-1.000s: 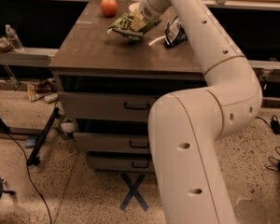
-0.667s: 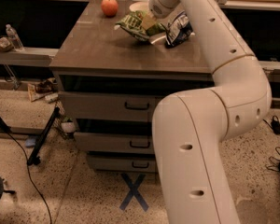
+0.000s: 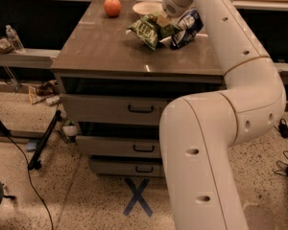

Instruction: Move green jalapeno chip bag near blue chip bag

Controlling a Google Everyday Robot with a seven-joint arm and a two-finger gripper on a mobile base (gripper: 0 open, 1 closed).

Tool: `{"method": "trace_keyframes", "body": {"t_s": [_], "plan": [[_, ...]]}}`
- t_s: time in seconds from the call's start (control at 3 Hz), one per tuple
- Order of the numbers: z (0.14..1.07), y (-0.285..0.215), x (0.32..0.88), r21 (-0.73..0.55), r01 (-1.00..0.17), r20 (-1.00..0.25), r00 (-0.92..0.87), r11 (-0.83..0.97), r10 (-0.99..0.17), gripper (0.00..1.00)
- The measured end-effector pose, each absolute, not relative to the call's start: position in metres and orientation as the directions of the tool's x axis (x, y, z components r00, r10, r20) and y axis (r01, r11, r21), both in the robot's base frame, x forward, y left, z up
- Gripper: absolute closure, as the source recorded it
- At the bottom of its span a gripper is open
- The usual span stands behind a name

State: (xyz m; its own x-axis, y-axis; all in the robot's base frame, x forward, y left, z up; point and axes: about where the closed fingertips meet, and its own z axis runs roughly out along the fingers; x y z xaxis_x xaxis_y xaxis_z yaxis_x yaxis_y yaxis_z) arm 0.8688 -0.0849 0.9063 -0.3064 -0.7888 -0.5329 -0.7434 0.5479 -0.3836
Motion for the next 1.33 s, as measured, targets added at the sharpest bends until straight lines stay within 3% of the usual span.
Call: {"method": "trace_keyframes", "body": {"t_s": [0.67,1.0,1.33], "plan": [[0.911,-0.098,0.864,-0.394,-0.740,-0.511,-0.317,0.545,-0.799,0.16],[0.922,-0.102,0.862,-0.416,-0.735,-0.504,-0.304,0.535,-0.809,0.00],[0.952,-0.123,0.860,-0.468,-0.696,-0.510,-0.290,0.545,-0.809,0.00]]}}
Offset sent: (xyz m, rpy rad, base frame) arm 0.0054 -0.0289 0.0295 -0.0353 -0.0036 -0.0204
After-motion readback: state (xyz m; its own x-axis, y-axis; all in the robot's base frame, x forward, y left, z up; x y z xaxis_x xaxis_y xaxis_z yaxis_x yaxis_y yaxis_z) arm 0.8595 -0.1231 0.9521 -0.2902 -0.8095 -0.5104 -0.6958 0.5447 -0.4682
